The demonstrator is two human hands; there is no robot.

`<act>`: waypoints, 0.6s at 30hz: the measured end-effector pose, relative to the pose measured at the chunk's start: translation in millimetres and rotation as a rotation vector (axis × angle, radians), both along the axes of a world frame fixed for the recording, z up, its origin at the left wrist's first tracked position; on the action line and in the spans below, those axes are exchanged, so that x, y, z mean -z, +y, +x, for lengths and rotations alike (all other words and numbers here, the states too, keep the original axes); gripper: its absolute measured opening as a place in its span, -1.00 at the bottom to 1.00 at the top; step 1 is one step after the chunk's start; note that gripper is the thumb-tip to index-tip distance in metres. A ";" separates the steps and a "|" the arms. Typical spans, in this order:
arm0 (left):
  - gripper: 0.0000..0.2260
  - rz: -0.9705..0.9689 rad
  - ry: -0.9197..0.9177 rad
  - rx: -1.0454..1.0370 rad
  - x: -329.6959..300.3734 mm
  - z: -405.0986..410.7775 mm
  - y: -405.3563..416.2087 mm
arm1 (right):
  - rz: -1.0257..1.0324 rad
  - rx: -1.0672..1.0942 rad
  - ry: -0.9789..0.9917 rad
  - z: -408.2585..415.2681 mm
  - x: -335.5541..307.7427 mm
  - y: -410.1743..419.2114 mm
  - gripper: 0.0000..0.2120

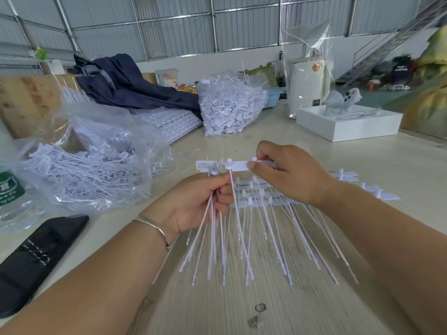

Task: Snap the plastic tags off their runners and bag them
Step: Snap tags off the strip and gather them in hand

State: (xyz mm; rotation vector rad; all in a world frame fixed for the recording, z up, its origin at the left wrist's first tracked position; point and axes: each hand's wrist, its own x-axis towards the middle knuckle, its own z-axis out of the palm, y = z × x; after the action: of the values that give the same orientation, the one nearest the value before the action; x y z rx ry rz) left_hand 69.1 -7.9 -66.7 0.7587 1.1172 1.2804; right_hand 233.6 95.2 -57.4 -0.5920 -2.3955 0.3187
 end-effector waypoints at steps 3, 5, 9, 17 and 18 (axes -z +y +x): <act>-0.75 -0.023 -0.100 -0.054 -0.9 -1.1 1.1 | 0.003 -0.037 -0.014 -1.2 1.5 0.2 -0.73; -0.76 -0.016 -0.140 -0.043 -2.9 -1.9 1.1 | 0.014 -0.048 -0.032 -1.8 1.6 1.4 -0.73; -0.74 0.027 -0.122 -0.073 -3.1 -4.4 0.9 | 0.054 -0.043 -0.079 -3.1 1.8 3.1 -0.72; -0.82 0.044 0.058 -0.074 -0.8 -4.4 0.0 | -0.016 -0.080 -0.020 -1.2 1.8 3.1 -0.76; -0.83 0.053 0.071 -0.093 -0.9 -4.8 0.4 | -0.032 -0.073 -0.003 -0.1 1.5 3.0 -0.78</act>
State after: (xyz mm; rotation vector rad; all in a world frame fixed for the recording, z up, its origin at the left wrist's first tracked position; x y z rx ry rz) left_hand 64.4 -7.5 -65.9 0.8047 1.1914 1.3742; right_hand 233.5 98.3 -58.9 -0.5207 -2.4226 0.3892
